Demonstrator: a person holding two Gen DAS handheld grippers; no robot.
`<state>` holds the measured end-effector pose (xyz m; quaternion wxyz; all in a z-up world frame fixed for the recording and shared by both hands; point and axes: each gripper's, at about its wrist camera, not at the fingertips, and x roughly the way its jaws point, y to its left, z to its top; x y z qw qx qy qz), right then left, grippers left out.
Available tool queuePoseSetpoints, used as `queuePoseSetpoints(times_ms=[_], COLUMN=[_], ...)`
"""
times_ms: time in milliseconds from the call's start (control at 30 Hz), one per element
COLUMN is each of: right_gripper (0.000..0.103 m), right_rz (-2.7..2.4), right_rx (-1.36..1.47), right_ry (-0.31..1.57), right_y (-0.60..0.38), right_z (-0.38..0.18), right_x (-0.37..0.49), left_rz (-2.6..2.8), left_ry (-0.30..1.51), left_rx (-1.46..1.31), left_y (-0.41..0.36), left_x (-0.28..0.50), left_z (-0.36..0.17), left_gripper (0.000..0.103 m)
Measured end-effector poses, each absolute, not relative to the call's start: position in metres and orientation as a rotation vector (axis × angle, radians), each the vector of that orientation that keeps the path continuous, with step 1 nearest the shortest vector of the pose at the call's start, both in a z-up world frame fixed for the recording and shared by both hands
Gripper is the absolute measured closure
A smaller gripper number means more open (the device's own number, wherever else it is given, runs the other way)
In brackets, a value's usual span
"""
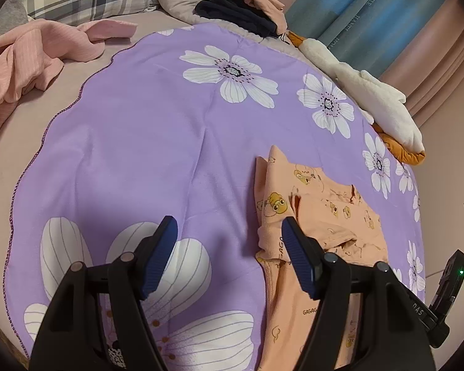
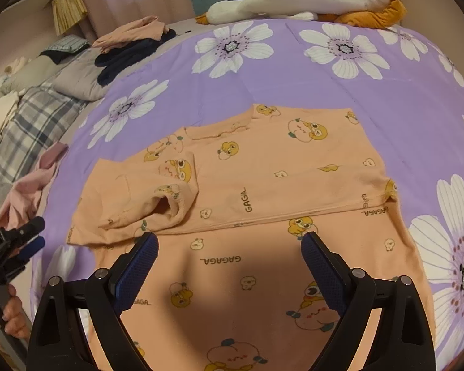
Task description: Fold small clothes
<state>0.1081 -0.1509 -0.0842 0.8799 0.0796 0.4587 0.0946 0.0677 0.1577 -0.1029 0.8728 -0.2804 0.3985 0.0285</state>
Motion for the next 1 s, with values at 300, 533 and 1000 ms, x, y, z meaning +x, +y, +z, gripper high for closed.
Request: queuePoseSetpoints(times_ms=[300,533,1000], right_gripper=[0.010,0.010,0.010], right_rz=[0.199,0.203,0.200], right_rx=[0.163,0.163,0.166], right_ry=[0.953,0.954,0.952], right_y=[-0.1515,-0.1503,-0.1510], right_z=[-0.0832,-0.0840,-0.0848], right_x=[0.1078,0.1075,0.1080], left_rz=[0.071,0.079,0.072], left_ry=[0.828,0.824,0.833], left_rx=[-0.591,-0.602,-0.588], left_y=[0.1594,0.1639,0.1634], left_x=[0.0673,0.0660,0.0647], left_z=[-0.1028,-0.1029,-0.1031], left_gripper=[0.035,0.035,0.035])
